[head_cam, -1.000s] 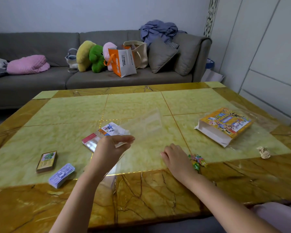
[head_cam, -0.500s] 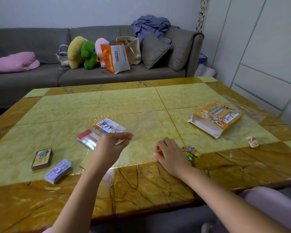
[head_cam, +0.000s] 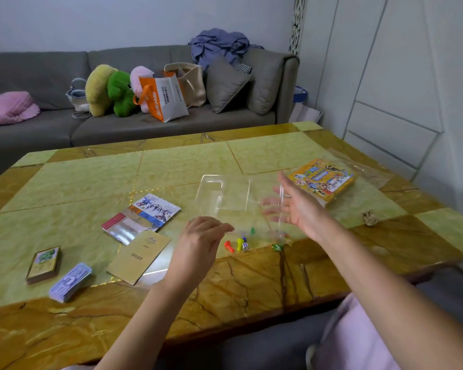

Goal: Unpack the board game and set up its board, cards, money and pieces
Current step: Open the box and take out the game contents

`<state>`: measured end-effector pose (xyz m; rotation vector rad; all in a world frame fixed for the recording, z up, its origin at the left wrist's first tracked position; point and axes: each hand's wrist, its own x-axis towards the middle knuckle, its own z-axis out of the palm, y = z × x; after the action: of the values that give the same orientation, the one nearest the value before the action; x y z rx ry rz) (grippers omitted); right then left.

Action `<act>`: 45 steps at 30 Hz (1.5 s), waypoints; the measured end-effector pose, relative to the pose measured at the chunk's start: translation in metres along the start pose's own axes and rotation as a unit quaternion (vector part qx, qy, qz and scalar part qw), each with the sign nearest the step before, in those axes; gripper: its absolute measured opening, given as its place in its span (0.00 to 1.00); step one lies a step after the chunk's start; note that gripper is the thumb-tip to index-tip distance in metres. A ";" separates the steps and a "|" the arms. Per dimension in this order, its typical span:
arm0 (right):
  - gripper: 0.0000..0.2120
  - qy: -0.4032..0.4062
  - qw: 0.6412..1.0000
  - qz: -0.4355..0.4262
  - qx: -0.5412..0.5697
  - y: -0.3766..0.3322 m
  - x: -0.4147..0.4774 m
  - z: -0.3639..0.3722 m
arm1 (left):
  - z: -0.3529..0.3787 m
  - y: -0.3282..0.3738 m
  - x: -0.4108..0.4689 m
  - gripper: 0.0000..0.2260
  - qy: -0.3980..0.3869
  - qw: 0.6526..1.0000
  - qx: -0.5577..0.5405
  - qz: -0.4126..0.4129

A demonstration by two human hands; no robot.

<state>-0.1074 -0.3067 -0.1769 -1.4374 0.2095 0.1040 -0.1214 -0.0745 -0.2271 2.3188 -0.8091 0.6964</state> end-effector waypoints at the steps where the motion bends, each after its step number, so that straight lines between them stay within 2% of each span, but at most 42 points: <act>1: 0.16 0.000 1.000 -0.001 -0.024 0.001 -0.004 -0.006 | 0.005 0.004 0.000 0.10 -0.002 1.000 0.000 0.010; 4: 0.08 0.066 0.998 0.008 -0.003 0.011 -0.014 -0.028 | 0.018 0.021 0.006 0.16 -0.007 0.999 -0.038 -0.004; 7: 0.02 0.162 0.981 0.056 0.096 0.019 -0.024 -0.065 | 0.031 0.032 0.008 0.33 -0.087 0.993 -0.044 -0.070; 11: 0.07 0.239 0.946 0.075 0.205 0.028 -0.046 -0.116 | 0.050 0.027 -0.007 0.47 -0.214 0.955 -0.063 -0.196; 14: 0.09 0.266 0.931 0.058 0.241 0.033 -0.055 -0.130 | 0.057 0.021 -0.015 0.57 -0.234 0.943 -0.058 -0.227; 18: 0.05 0.312 0.914 0.063 0.252 0.039 -0.050 -0.134 | 0.061 0.024 -0.012 0.46 -0.223 0.945 -0.058 -0.230; 25: 0.07 0.319 0.919 0.119 0.200 0.044 -0.009 -0.122 | 0.064 0.021 -0.009 0.45 -0.218 0.943 -0.075 -0.242; 30: 0.07 0.348 0.923 0.071 0.150 0.048 0.018 -0.092 | 0.065 0.019 -0.010 0.42 -0.221 0.944 -0.052 -0.238; 32: 0.19 0.358 0.925 0.046 0.121 0.052 0.028 -0.084 | 0.065 0.016 -0.005 0.40 -0.226 0.943 -0.039 -0.242; 34: 0.29 0.380 0.923 0.035 0.046 0.053 0.034 -0.079 | 0.065 0.010 0.000 0.38 -0.226 0.944 -0.031 -0.240; 38: 0.30 0.418 0.905 0.012 -0.075 0.048 0.039 -0.076 | 0.066 0.002 0.005 0.35 -0.236 0.943 -0.033 -0.231; 40: 0.29 0.428 0.891 -0.033 -0.148 0.045 0.038 -0.070 | 0.064 0.000 0.006 0.35 -0.251 0.940 -0.041 -0.229; 42: 0.24 0.424 0.859 -0.137 -0.251 0.040 0.038 -0.057 | 0.058 -0.001 0.008 0.34 -0.252 0.936 -0.069 -0.235; 44: 0.18 0.374 0.850 -0.223 -0.296 0.029 0.040 -0.036 | 0.044 -0.005 0.009 0.31 -0.219 0.940 -0.091 -0.245; 45: 0.15 0.329 0.862 -0.239 -0.302 0.024 0.044 -0.022 | 0.033 -0.011 0.007 0.28 -0.195 0.944 -0.084 -0.251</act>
<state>-0.0712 -0.3279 -0.2122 -2.0753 0.3922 -0.8115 -0.0999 -0.0923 -0.2496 2.3876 -0.3805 -0.0556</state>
